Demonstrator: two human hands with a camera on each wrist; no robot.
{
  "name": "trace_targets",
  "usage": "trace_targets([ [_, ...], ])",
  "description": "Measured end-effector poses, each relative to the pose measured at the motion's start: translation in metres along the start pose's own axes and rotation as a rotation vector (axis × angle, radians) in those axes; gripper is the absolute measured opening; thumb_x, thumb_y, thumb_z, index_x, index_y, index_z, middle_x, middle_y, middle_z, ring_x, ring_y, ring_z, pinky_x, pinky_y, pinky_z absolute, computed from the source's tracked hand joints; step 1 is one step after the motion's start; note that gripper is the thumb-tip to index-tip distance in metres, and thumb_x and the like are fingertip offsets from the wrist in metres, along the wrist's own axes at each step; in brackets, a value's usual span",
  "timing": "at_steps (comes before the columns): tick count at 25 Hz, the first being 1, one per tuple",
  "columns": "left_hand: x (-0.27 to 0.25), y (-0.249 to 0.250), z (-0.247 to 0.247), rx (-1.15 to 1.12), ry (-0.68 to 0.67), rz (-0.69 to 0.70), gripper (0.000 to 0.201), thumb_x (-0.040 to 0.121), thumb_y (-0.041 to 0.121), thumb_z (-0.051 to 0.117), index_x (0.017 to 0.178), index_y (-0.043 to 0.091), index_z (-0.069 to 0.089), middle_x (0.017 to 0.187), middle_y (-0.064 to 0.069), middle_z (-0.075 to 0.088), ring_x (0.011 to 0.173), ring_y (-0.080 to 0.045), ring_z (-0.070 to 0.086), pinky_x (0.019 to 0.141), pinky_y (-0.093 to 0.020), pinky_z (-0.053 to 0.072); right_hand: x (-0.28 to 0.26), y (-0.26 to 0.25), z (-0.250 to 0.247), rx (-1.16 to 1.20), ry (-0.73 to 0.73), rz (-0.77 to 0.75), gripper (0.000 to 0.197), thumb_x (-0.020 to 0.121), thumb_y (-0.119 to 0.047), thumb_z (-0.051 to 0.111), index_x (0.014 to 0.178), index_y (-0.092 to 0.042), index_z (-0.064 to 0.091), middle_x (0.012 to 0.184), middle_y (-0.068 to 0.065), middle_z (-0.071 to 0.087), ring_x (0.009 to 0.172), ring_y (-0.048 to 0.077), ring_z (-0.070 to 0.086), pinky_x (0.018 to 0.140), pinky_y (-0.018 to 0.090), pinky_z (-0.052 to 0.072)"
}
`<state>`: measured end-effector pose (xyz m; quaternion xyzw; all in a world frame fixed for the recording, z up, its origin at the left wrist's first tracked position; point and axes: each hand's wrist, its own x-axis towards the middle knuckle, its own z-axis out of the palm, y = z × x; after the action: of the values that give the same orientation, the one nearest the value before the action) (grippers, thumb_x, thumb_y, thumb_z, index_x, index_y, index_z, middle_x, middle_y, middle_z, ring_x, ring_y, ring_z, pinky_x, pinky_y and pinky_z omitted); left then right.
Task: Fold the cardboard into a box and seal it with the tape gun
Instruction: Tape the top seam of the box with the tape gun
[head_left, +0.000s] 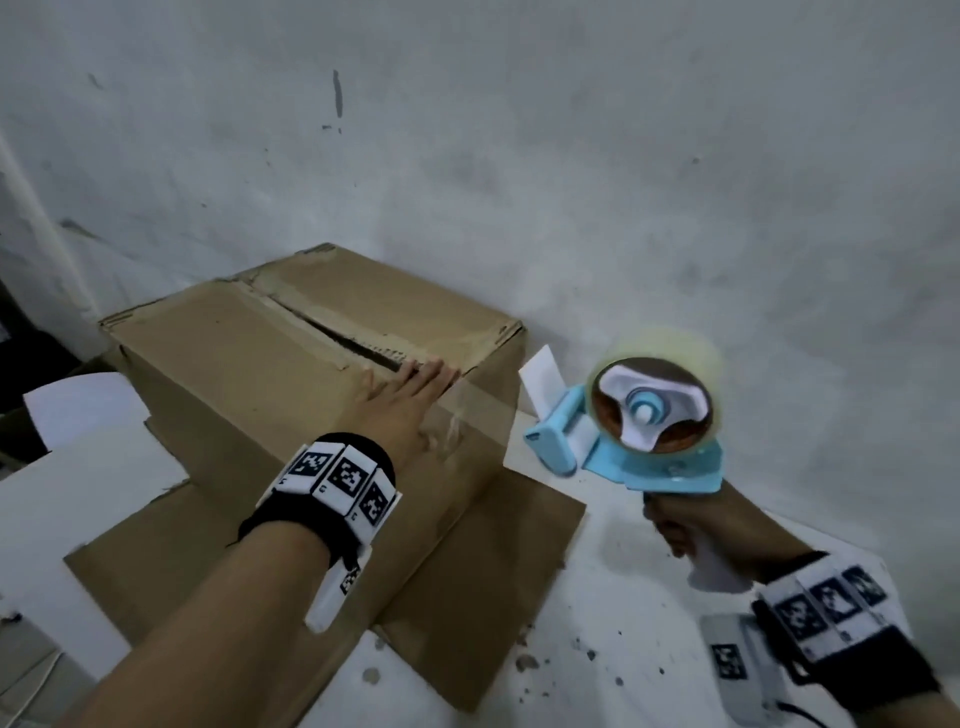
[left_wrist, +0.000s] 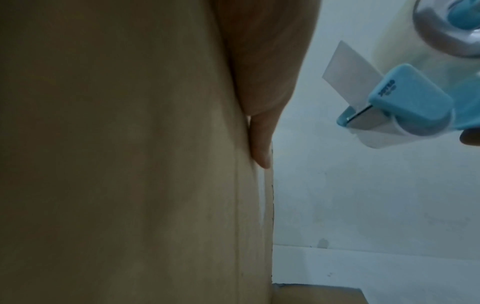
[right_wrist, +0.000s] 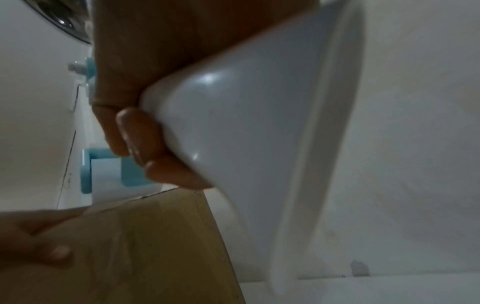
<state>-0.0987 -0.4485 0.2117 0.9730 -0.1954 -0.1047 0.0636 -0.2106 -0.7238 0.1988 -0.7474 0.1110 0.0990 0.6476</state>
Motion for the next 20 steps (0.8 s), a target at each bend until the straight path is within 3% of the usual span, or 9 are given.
trace_targets([
  [2, -0.003, 0.002, -0.005, 0.125, -0.017, -0.028, 0.079, 0.093, 0.033, 0.045, 0.146, 0.025, -0.013, 0.156, 0.004, -0.017, 0.145, -0.016, -0.014, 0.115, -0.047, -0.010, 0.003, 0.018, 0.015, 0.028, 0.038, -0.028, 0.023, 0.067, 0.002, 0.057, 0.061, -0.010, 0.038, 0.038, -0.007, 0.036, 0.033, 0.004, 0.030, 0.036, 0.016, 0.024],
  [5, -0.021, 0.021, -0.030, 0.163, -0.075, -0.057, 0.064, 0.098, 0.036, 0.031, 0.148, 0.015, -0.004, 0.158, -0.003, -0.009, 0.146, -0.018, -0.009, 0.116, -0.044, -0.008, 0.014, 0.048, 0.027, 0.131, 0.132, -0.059, 0.012, 0.059, -0.003, 0.053, 0.059, -0.009, 0.043, 0.038, -0.006, 0.037, 0.032, 0.004, 0.029, 0.034, 0.014, 0.024],
  [7, -0.025, 0.046, -0.050, 0.031, 0.016, -0.024, 0.051, 0.100, 0.028, 0.025, 0.147, 0.012, 0.012, 0.157, -0.006, 0.013, 0.146, -0.018, 0.005, 0.117, -0.041, -0.003, 0.025, 0.066, 0.035, 0.165, 0.156, -0.062, 0.009, 0.059, -0.004, 0.053, 0.060, -0.008, 0.045, 0.036, -0.005, 0.038, 0.030, 0.004, 0.030, 0.032, 0.013, 0.025],
  [9, -0.013, 0.063, -0.053, -0.029, 0.142, -0.004, 0.047, 0.100, 0.022, 0.024, 0.145, 0.014, 0.018, 0.154, -0.006, 0.022, 0.145, -0.018, 0.011, 0.117, -0.041, -0.001, 0.032, 0.076, 0.041, 0.135, 0.151, -0.068, 0.011, 0.060, -0.004, 0.055, 0.059, -0.009, 0.044, 0.034, -0.003, 0.040, 0.029, 0.005, 0.032, 0.033, 0.014, 0.027],
  [14, 0.016, 0.040, 0.009, 0.016, 0.139, -0.171, 0.054, 0.099, 0.028, 0.022, 0.148, 0.016, 0.003, 0.158, 0.000, 0.001, 0.146, -0.021, 0.002, 0.117, -0.043, 0.006, 0.031, 0.084, 0.041, 0.163, 0.101, -0.106, 0.020, 0.064, -0.004, 0.056, 0.048, -0.012, 0.045, 0.035, -0.004, 0.041, 0.030, 0.007, 0.034, 0.036, 0.015, 0.029],
  [16, 0.019, 0.034, 0.016, 0.020, 0.161, -0.156, 0.055, 0.100, 0.030, 0.021, 0.148, 0.018, -0.002, 0.158, 0.001, -0.003, 0.146, -0.020, 0.000, 0.117, -0.044, 0.001, 0.033, 0.086, 0.041, 0.180, 0.134, -0.061, 0.032, 0.067, -0.003, 0.059, 0.041, -0.017, 0.047, 0.032, -0.006, 0.039, 0.027, 0.006, 0.032, 0.034, 0.013, 0.027],
  [20, 0.020, 0.033, 0.011, 0.045, 0.166, -0.147, 0.059, 0.099, 0.036, 0.025, 0.148, 0.019, -0.004, 0.158, 0.002, -0.005, 0.146, -0.018, -0.005, 0.116, -0.044, -0.007, 0.043, 0.076, 0.038, 0.084, 0.209, 0.055, 0.043, 0.084, 0.005, 0.063, 0.049, -0.010, 0.044, 0.026, -0.005, 0.036, 0.021, 0.004, 0.030, 0.029, 0.009, 0.025],
])
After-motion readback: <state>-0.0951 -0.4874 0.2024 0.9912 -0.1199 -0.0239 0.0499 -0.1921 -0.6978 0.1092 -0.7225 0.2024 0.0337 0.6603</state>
